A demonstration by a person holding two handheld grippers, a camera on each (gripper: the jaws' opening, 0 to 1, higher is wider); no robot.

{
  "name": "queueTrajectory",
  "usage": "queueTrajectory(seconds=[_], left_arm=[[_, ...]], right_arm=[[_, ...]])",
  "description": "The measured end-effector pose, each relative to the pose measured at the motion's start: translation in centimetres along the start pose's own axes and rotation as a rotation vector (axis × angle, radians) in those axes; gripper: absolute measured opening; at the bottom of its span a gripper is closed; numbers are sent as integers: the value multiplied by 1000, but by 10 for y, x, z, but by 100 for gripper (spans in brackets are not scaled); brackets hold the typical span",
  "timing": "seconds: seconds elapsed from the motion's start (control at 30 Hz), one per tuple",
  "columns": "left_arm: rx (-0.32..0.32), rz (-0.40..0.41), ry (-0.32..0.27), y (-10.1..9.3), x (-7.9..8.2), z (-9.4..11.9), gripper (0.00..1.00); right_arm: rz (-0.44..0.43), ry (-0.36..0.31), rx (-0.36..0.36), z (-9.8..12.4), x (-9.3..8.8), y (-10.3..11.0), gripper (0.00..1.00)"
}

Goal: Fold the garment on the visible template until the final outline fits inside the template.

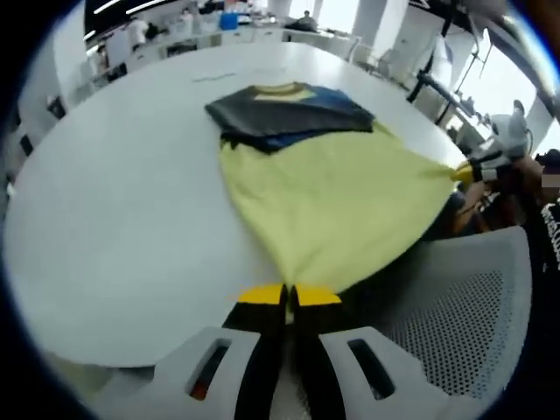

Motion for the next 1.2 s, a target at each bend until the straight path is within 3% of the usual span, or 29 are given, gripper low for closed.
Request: queueTrajectory(seconds=[0.43,1.2], left_arm=[[-1,-40,-66,2,49,28,0],[16,-114,-138,11,116,46,0]], right_arm=[[-15,-86,7,26,39,-9,0],[121,-163,-33,39,114,-29,0]])
Point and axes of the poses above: the point that each gripper's makers call its tool centre point, and the gripper's own axes: z roughly backward along the fingers, y roughly to its left, x roughly out of its top, the point moved 6 cm from there along z, roughly backward along the fingers, and after that the axes turned 14 degrees about -x, right-handed, at the moved point
